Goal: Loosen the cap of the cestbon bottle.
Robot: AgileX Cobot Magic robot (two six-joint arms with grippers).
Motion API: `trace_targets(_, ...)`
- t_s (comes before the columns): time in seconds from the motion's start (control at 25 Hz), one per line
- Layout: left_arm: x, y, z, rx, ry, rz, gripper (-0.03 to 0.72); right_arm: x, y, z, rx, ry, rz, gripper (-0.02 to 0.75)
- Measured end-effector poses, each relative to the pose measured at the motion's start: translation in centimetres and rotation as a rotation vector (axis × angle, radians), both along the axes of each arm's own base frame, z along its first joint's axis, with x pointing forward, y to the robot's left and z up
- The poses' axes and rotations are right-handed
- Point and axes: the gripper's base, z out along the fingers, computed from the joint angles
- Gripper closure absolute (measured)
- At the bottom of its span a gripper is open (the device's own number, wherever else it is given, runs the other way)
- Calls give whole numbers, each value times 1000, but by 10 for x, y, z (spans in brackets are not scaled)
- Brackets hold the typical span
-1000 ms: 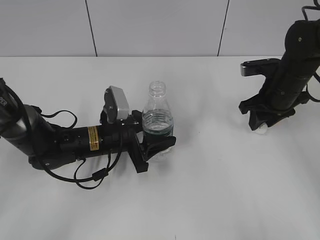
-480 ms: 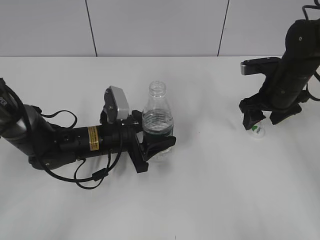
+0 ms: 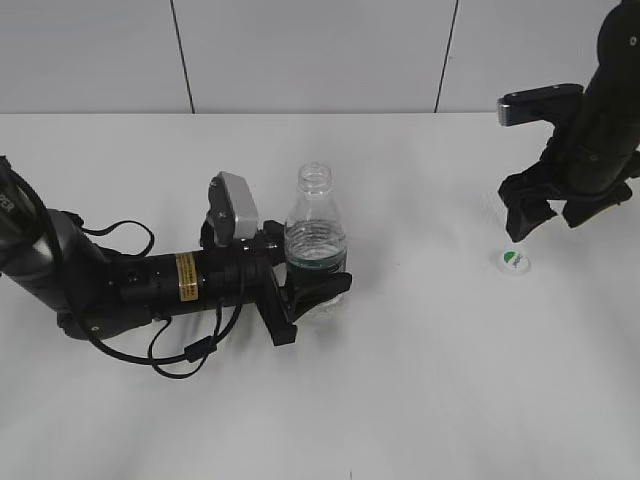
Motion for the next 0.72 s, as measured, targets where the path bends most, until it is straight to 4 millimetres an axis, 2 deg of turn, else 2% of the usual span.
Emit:
trace_targets(0.2, 0, 0, 0, 0, 0, -1, 279, -1, -1, 8, -1, -21, 3, 143)
trace_targets(0.48, 0, 0, 0, 0, 2, 0, 278, -2, -1, 10, -1, -21, 3, 143)
trace_targets(0.72, 0, 0, -2, 4, 42, 8, 187, -3, -1, 10, -3, -9, 3, 143)
